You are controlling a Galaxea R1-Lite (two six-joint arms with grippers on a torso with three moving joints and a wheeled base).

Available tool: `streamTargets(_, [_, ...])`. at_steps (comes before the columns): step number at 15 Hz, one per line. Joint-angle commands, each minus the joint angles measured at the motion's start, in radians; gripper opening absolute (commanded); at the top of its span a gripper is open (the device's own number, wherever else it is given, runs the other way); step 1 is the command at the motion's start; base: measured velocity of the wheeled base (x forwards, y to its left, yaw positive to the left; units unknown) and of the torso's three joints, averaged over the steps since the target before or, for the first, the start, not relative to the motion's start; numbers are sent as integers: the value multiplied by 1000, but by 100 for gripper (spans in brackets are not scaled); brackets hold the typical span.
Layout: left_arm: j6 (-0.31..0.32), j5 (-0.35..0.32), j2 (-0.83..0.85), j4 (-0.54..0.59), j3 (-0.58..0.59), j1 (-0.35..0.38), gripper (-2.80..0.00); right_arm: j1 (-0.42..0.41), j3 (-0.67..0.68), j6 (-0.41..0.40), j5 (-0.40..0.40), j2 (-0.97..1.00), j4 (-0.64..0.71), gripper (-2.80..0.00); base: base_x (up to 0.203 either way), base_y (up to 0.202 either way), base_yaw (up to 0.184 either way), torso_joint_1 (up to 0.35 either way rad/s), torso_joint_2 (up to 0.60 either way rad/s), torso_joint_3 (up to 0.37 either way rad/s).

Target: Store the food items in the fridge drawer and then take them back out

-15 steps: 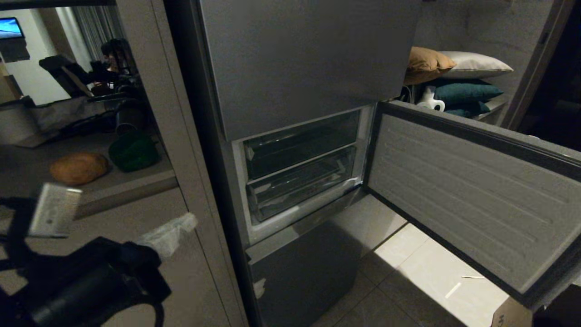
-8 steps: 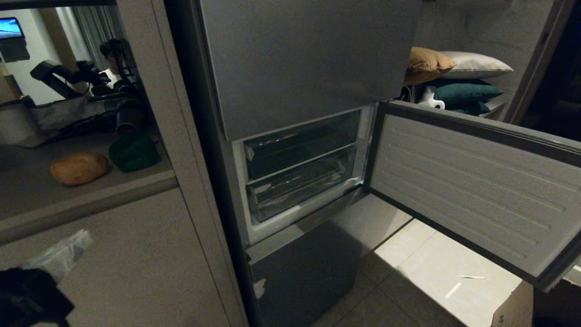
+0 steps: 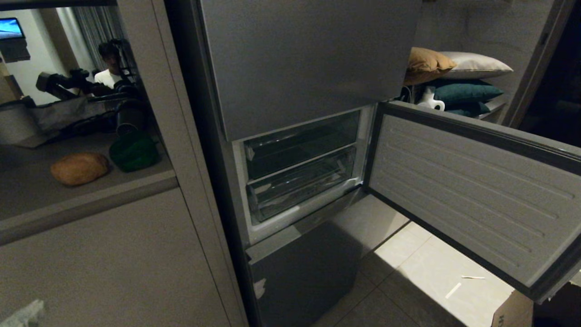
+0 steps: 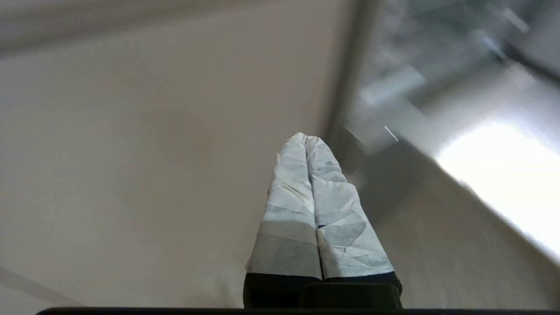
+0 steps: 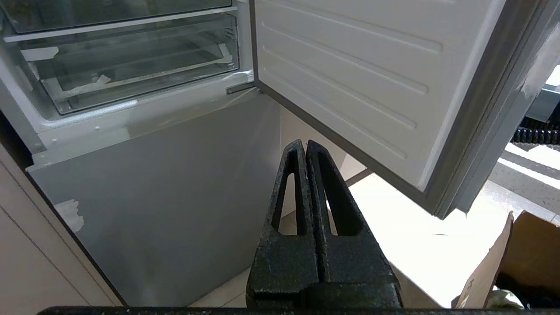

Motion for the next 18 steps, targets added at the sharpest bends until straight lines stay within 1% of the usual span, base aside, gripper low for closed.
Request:
streamTargets(1, [33, -134, -132, 31, 71, 1, -280, 0, 31, 0, 0, 1, -1, -280, 0, 0, 0, 0, 0, 0])
streamTargets(3, [50, -245, -231, 97, 122, 0, -280, 0, 31, 0, 0, 0, -1, -280, 0, 0, 0, 0, 0, 0])
streamTargets(4, [62, -274, -249, 122, 165, -1, -280, 0, 31, 0, 0, 0, -1, -280, 0, 0, 0, 0, 0, 0])
streamTargets(7, [62, -255, -239, 153, 180, -1, -280, -1, 31, 0, 0, 0, -1, -280, 0, 0, 0, 0, 0, 0])
streamTargets(8, [67, -235, -231, 197, 178, -1, -280, 0, 31, 0, 0, 1, -1, -280, 0, 0, 0, 0, 0, 0])
streamTargets(9, [80, -233, -231, 244, 166, 0, -280, 0, 31, 0, 0, 0, -1, -280, 0, 0, 0, 0, 0, 0])
streamTargets(10, [95, -237, -244, 251, 163, -1, -280, 0, 31, 0, 0, 1, -1, -280, 0, 0, 0, 0, 0, 0])
streamTargets(12, [91, -244, -245, 207, 177, -1, -280, 0, 31, 0, 0, 1, -1, -280, 0, 0, 0, -81, 178, 97])
streamTargets(14, [88, -238, -240, 213, 176, 4, -280, 0, 31, 0, 0, 1, -1, -280, 0, 0, 0, -141, 315, 159])
streamTargets(15, [88, -235, -227, 223, 172, 15, -280, 0, 31, 0, 0, 1, -1, -280, 0, 0, 0, -144, 330, 169])
streamTargets(18, [90, -234, -216, 241, 165, 81, -280, 0, 31, 0, 0, 1, -1, -280, 0, 0, 0, -145, 326, 183])
